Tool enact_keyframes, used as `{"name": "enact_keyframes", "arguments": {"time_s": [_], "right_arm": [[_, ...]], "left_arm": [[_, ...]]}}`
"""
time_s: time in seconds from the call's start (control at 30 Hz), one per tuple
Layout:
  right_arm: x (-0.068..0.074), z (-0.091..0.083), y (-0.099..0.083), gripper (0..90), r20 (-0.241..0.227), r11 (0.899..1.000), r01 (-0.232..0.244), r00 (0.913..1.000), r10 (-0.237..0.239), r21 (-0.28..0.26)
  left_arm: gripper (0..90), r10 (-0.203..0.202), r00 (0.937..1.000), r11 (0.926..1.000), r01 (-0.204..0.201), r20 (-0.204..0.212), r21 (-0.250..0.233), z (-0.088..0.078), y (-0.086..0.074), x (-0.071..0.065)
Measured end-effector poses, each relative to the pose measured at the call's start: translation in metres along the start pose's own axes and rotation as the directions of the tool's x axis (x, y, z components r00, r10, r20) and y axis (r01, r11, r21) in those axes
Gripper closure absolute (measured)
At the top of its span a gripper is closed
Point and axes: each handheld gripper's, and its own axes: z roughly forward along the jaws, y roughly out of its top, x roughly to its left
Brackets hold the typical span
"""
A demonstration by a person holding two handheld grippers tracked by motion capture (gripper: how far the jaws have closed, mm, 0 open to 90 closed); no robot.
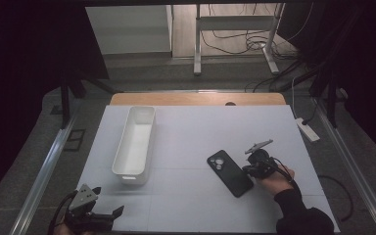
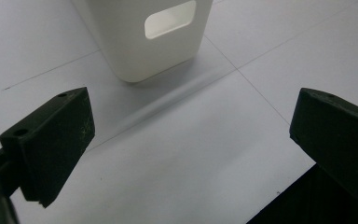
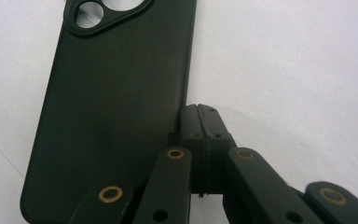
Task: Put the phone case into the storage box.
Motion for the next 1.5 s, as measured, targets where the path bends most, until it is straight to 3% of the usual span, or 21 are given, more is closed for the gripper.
{"name": "enact_keyframes", "arguments": {"time_s": [0.2,0.37,0.43,0.67,0.73,0.97,1.1,1.5], "right_arm": [[0.0,-0.006,0.002,86.8,0.014,1.0,0.007,0.9999,-0.006,-0.026],[0.004,-0.016,0.005,73.4,0.031,0.998,0.024,0.9993,-0.022,-0.05],[0.007,-0.02,0.006,63.7,0.022,0.997,0.035,0.9992,-0.033,-0.07],[0.013,-0.027,0.009,45.5,0.051,0.995,0.024,0.9985,-0.02,-0.092],[0.013,-0.028,0.009,42.1,0.036,0.996,0.013,0.9993,-0.01,-0.092],[0.014,-0.028,0.008,12.4,0.016,0.996,-0.033,0.9993,0.035,-0.083],[0.015,-0.028,0.007,2.9,0.014,0.996,-0.045,0.9988,0.046,-0.081],[0.021,-0.026,0.009,0.0,0.03,0.994,-0.055,0.9979,0.058,-0.093]], "left_arm": [[0.6,0.001,1.0,1.0,-0.001,0.0,0.001,0.0,0.0,0.0],[0.6,0.003,1.0,1.0,-0.003,0.0,0.001,0.0,0.0,0.0],[0.6,0.004,1.0,1.0,-0.004,0.0,0.002,0.0,0.0,0.0],[0.6,0.004,1.0,1.0,-0.004,0.0,0.002,0.0,0.0,0.0],[0.6,0.006,1.0,1.0,-0.006,0.0,0.002,0.0,0.0,0.0],[0.6,0.006,1.0,1.0,-0.006,-0.001,0.004,0.0,0.0,0.0],[0.6,0.005,1.0,1.0,-0.005,0.0,0.002,0.0,0.0,0.0],[0.6,0.005,1.0,1.0,-0.005,0.0,0.004,0.0,0.0,0.0]]}}
